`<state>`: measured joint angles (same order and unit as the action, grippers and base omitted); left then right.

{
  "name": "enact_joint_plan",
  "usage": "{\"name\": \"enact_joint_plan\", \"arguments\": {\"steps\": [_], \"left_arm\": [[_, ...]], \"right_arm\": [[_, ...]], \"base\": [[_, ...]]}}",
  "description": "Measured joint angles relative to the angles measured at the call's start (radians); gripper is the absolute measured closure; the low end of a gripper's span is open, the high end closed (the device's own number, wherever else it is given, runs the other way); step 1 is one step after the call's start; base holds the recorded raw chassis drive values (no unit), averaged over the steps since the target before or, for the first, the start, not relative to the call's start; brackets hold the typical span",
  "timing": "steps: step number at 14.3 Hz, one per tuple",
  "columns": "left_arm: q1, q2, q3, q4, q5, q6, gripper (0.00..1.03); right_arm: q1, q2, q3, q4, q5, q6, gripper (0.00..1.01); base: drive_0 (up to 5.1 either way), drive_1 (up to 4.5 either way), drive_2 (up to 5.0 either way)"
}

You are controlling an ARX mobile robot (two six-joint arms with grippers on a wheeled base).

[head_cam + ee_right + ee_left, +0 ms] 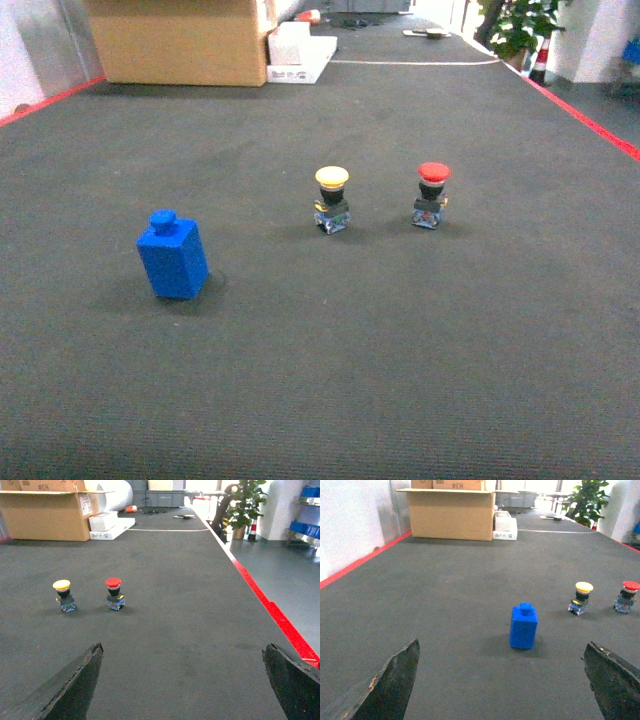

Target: Pick blue part to blue bin on bottom shelf

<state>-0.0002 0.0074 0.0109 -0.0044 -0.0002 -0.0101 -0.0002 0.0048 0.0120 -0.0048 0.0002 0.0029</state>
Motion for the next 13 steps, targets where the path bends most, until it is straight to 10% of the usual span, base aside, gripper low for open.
{"name": "enact_joint_plan", "arguments": {"steps": [6,8,10,13], "left_arm": [[-0.001,0.001,0.0,-0.004,-0.005,-0.001,0.05],[-0.159,0.18,0.075,-0.114,-0.299,-0.076,0.05],[-0.336,0.509,0.135,0.133,-0.504,-0.127,0.05],[-0.397,0.893,0.278,0.416,-0.429,-0.144,0.05]], "right_arm": [[0.0,0.0,0.0,0.0,0.0,0.0,0.03],[0.0,0.0,0.0,-0.001,0.001,0.0,0.03],[0.0,0.0,0.0,0.0,0.0,0.0,0.03],[0.0,0.0,0.0,0.0,0.0,0.0,0.03]], "base": [[0.0,0.0,0.0],[0.0,0.0,0.0],[0.0,0.0,0.0],[0.0,0.0,0.0]]}}
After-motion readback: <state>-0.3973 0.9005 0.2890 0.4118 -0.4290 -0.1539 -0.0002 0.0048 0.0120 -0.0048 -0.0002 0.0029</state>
